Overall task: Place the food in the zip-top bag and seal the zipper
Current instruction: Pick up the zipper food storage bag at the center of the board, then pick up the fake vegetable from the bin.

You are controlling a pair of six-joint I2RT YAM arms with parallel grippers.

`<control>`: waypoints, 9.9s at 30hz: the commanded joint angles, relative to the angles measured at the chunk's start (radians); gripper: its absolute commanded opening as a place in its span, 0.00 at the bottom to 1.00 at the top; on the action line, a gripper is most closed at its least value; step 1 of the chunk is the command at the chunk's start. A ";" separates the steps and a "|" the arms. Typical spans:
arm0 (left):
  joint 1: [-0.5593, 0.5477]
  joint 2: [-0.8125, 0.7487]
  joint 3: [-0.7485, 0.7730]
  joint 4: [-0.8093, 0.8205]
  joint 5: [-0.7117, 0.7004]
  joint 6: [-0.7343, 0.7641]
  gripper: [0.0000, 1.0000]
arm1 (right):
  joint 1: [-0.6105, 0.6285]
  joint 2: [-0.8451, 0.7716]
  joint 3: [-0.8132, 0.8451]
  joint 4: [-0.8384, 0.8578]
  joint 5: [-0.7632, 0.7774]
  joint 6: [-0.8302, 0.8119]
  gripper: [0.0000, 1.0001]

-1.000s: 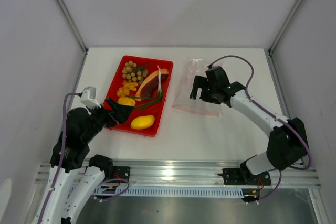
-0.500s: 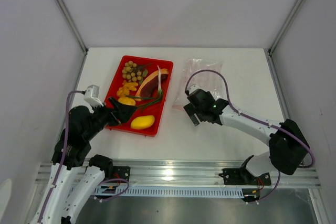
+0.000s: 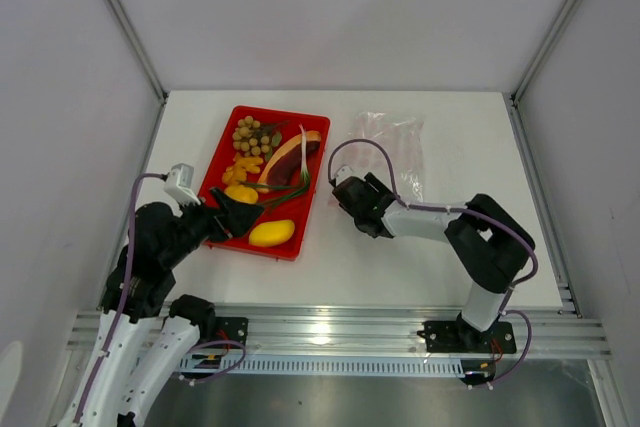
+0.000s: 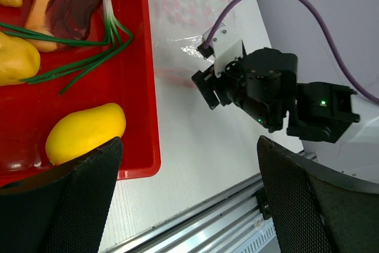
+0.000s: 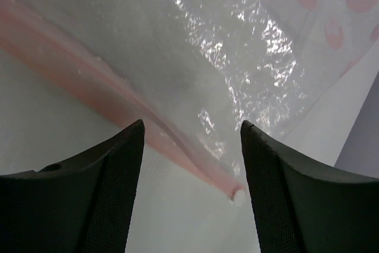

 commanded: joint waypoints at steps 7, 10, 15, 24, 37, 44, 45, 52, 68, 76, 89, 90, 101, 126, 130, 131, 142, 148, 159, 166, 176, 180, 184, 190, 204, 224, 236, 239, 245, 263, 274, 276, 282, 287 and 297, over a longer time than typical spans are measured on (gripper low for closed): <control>0.002 -0.017 0.043 -0.026 -0.011 0.040 0.95 | -0.001 0.100 0.035 0.294 0.102 -0.133 0.20; 0.002 -0.015 0.046 -0.045 -0.041 0.040 0.95 | -0.001 0.131 0.099 0.196 0.158 -0.079 0.00; 0.002 -0.018 0.038 -0.049 -0.040 0.040 0.93 | 0.008 -0.042 0.148 -0.126 0.125 0.231 0.00; -0.071 0.049 -0.069 0.162 0.135 -0.063 0.73 | -0.018 -0.366 0.222 -0.450 -0.246 0.593 0.00; -0.102 0.452 0.247 0.027 -0.248 0.126 0.78 | -0.073 -0.410 0.237 -0.467 -0.359 0.605 0.00; 0.082 0.770 0.400 0.118 -0.049 0.163 0.79 | -0.165 -0.513 0.201 -0.407 -0.507 0.541 0.00; 0.097 0.805 0.414 0.138 -0.005 0.164 0.79 | -0.176 -0.519 0.198 -0.406 -0.542 0.538 0.00; 0.110 1.146 0.610 0.197 0.078 0.299 0.73 | -0.208 -0.535 0.187 -0.412 -0.586 0.523 0.00; 0.082 1.565 0.956 -0.131 -0.097 0.311 0.69 | -0.242 -0.576 0.132 -0.354 -0.647 0.472 0.00; 0.076 1.579 0.908 -0.142 -0.175 0.305 0.69 | -0.246 -0.633 0.089 -0.325 -0.690 0.489 0.00; 0.047 1.668 0.997 -0.231 -0.207 0.336 0.49 | -0.245 -0.664 0.085 -0.318 -0.693 0.501 0.00; 0.044 1.683 1.008 -0.248 -0.209 0.337 0.49 | -0.243 -0.664 0.086 -0.320 -0.693 0.503 0.00; 0.024 1.746 1.117 -0.446 -0.262 0.336 0.51 | -0.235 -0.693 0.087 -0.323 -0.698 0.501 0.00; -0.002 1.652 0.954 -0.297 -0.319 0.297 0.55 | -0.231 -0.725 0.084 -0.326 -0.707 0.492 0.00; -0.013 1.657 0.966 -0.299 -0.302 0.304 0.54 | -0.231 -0.734 0.085 -0.329 -0.705 0.493 0.00; -0.016 1.666 0.972 -0.314 -0.304 0.305 0.54 | -0.229 -0.736 0.087 -0.332 -0.705 0.493 0.00; -0.064 1.714 1.043 -0.400 -0.391 0.343 0.34 | -0.223 -0.751 0.119 -0.361 -0.695 0.492 0.00; -0.076 1.740 1.078 -0.432 -0.426 0.342 0.10 | -0.209 -0.766 0.142 -0.383 -0.682 0.492 0.00; -0.078 1.642 0.933 -0.314 -0.484 0.293 0.01 | -0.185 -0.791 0.161 -0.418 -0.659 0.499 0.00; -0.076 1.493 0.876 -0.240 -0.410 0.308 0.01 | -0.174 -0.796 0.153 -0.409 -0.630 0.510 0.00; -0.070 1.658 1.109 -0.424 -0.432 0.205 0.82 | -0.160 -0.803 0.162 -0.426 -0.621 0.504 0.00; -0.070 1.711 1.133 -0.456 -0.416 0.236 0.94 | -0.162 -0.817 0.148 -0.420 -0.615 0.500 0.00; -0.070 1.737 1.144 -0.460 -0.429 0.238 0.95 | -0.160 -0.828 0.122 -0.398 -0.623 0.501 0.00; -0.075 1.777 1.184 -0.463 -0.402 0.242 0.94 | -0.162 -0.835 0.107 -0.387 -0.629 0.504 0.00; -0.096 1.832 1.204 -0.480 -0.345 0.276 0.99 | -0.162 -0.852 0.104 -0.386 -0.624 0.504 0.00; -0.099 1.691 1.058 -0.397 -0.400 0.195 0.09 | -0.159 -0.858 0.112 -0.410 -0.624 0.521 0.00; -0.104 1.433 0.870 -0.308 -0.498 0.155 0.01 | -0.157 -0.837 0.104 -0.421 -0.635 0.555 0.00; -0.108 1.389 0.841 -0.289 -0.502 0.159 0.01 | -0.156 -0.828 0.101 -0.415 -0.644 0.568 0.00; -0.128 1.382 0.804 -0.240 -0.338 0.208 0.19 | -0.151 -0.820 0.104 -0.414 -0.647 0.573 0.00; -0.263 1.456 0.712 -0.177 -0.412 0.219 0.74 | -0.148 -0.837 0.081 -0.410 -0.647 0.570 0.00; -0.266 1.544 0.822 -0.279 -0.633 0.320 0.78 | -0.148 -0.846 0.067 -0.403 -0.643 0.561 0.00; -0.266 1.533 0.814 -0.254 -0.637 0.345 0.76 | -0.148 -0.845 0.064 -0.398 -0.646 0.559 0.00; -0.266 1.543 0.836 -0.251 -0.673 0.400 0.73 | -0.148 -0.829 0.056 -0.381 -0.647 0.561 0.00; -0.266 1.563 0.853 -0.243 -0.664 0.457 0.77 | -0.148 -0.828 0.053 -0.381 -0.647 0.558 0.00; -0.280 1.471 0.764 -0.121 -0.614 0.534 0.83 | -0.148 -0.806 0.047 -0.364 -0.676 0.559 0.00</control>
